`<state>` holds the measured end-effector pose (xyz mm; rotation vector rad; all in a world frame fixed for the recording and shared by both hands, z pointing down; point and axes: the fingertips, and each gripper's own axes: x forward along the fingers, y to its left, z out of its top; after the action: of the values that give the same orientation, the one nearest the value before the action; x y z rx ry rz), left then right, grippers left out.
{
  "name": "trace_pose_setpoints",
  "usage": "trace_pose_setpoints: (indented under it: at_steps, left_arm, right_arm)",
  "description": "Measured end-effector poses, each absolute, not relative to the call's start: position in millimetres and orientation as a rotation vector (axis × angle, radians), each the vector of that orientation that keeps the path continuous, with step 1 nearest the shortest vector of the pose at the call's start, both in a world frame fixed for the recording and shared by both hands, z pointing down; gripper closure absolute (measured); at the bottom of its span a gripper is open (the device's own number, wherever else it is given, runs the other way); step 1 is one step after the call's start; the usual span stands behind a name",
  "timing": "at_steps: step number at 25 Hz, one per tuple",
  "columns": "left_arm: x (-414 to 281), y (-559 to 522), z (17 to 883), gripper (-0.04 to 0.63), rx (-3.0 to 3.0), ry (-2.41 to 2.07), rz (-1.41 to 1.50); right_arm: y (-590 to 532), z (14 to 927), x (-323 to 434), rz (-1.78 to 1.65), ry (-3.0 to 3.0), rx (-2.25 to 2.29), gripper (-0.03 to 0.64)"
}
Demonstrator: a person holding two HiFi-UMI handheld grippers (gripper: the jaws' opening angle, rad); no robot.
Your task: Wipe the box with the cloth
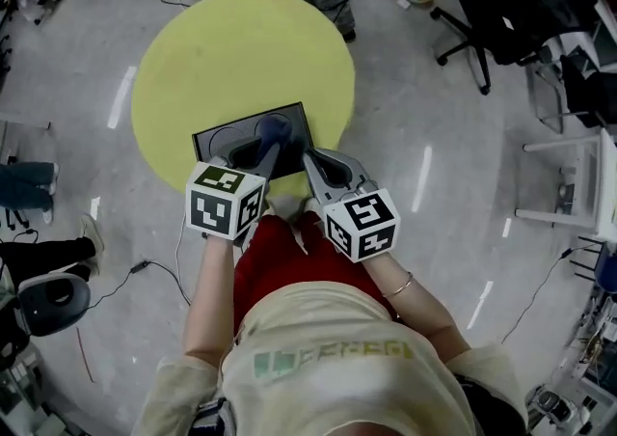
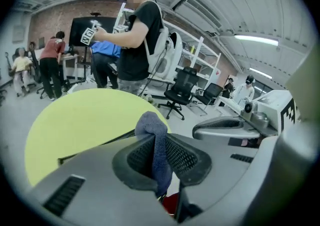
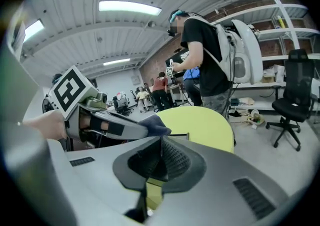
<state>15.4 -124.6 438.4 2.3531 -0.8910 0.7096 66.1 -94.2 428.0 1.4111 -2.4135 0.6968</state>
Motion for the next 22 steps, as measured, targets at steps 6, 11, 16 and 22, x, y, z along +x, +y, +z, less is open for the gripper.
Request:
trace_pose_setpoints:
  at_steps: [6,11,16,22]
  left_arm:
    - [103.9,-112.6,452.2,0.532,2.35,-0.783,0.7]
    - [124.7,-105.9,473.6,0.532,2.309,-0.769,0.714]
    - [112.0,-98.7,483.5,0.532,2.299,-0.789,0.722]
    - [59.7,-93.9,487.3,0.532,2.273,-0.837,0.725]
  right_arm:
    - [-81.8,429.2,134.6,0.722,-2.396,1.47,0.578]
    - [-77.4,430.6,158.6,0.73,-2.373,1.508,0.578]
    - [-69.2,433.9,145.5,0.723,-2.363,1.482,0.578]
    - [-63.6,435.8,95.3,0.718,-2.372,1.42,0.578]
